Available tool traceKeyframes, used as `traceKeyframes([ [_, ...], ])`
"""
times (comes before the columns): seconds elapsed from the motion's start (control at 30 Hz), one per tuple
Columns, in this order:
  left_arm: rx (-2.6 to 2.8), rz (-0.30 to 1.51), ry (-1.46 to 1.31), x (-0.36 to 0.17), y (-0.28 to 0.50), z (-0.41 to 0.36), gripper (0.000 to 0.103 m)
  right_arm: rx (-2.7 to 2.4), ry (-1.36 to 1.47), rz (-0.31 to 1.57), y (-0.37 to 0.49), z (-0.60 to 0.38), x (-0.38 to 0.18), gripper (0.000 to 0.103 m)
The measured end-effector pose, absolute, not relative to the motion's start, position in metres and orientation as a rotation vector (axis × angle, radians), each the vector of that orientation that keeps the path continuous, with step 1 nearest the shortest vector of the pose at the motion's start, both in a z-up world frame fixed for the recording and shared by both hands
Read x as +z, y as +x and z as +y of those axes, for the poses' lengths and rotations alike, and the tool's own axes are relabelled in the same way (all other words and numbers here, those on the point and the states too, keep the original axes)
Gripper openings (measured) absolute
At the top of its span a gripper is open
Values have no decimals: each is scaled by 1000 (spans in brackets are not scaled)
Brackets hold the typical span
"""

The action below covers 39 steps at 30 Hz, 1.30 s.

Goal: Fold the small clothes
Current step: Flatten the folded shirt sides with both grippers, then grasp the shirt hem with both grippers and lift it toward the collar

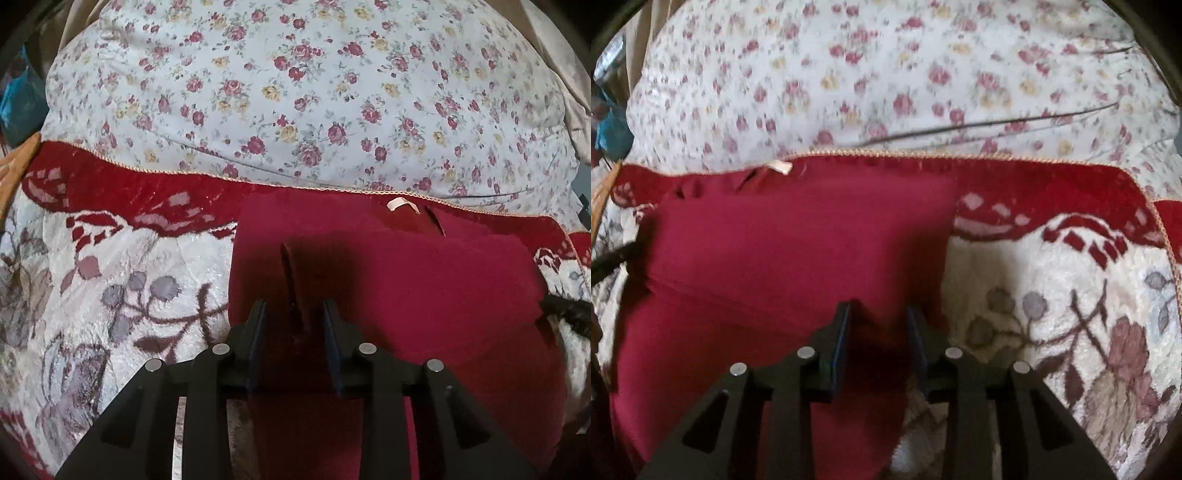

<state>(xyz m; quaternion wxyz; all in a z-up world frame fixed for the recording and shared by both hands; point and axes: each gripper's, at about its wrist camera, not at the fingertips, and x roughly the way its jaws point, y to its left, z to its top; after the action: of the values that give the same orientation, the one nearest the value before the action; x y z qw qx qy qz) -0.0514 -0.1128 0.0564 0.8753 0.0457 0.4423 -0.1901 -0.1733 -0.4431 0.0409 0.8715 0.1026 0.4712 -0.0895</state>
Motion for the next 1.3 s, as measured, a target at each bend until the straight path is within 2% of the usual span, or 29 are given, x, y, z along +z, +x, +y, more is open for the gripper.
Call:
traceKeyframes([
  [0.07,-393,920,98,56,-51,-114,8,-189,226,961,-175,-443,54,32],
  [0.2,-392,922,105,54,-50,-115,8,-172,215,915,-166,-435,72,47],
  [0.23,-392,922,107,54,-50,-116,8,-169,215,917,-160,-434,71,48],
  [0.5,-391,932,106,48,-46,-116,10,-223,286,976,-117,-451,24,44],
  [0.8,-387,931,103,47,-46,-116,10,-219,285,957,-151,-450,53,46],
  [1.0,-385,926,105,47,-47,-117,10,-258,244,1007,-161,-453,33,47],
  [1.3,-399,921,104,63,-72,-109,11,-209,340,982,-200,-453,58,49],
])
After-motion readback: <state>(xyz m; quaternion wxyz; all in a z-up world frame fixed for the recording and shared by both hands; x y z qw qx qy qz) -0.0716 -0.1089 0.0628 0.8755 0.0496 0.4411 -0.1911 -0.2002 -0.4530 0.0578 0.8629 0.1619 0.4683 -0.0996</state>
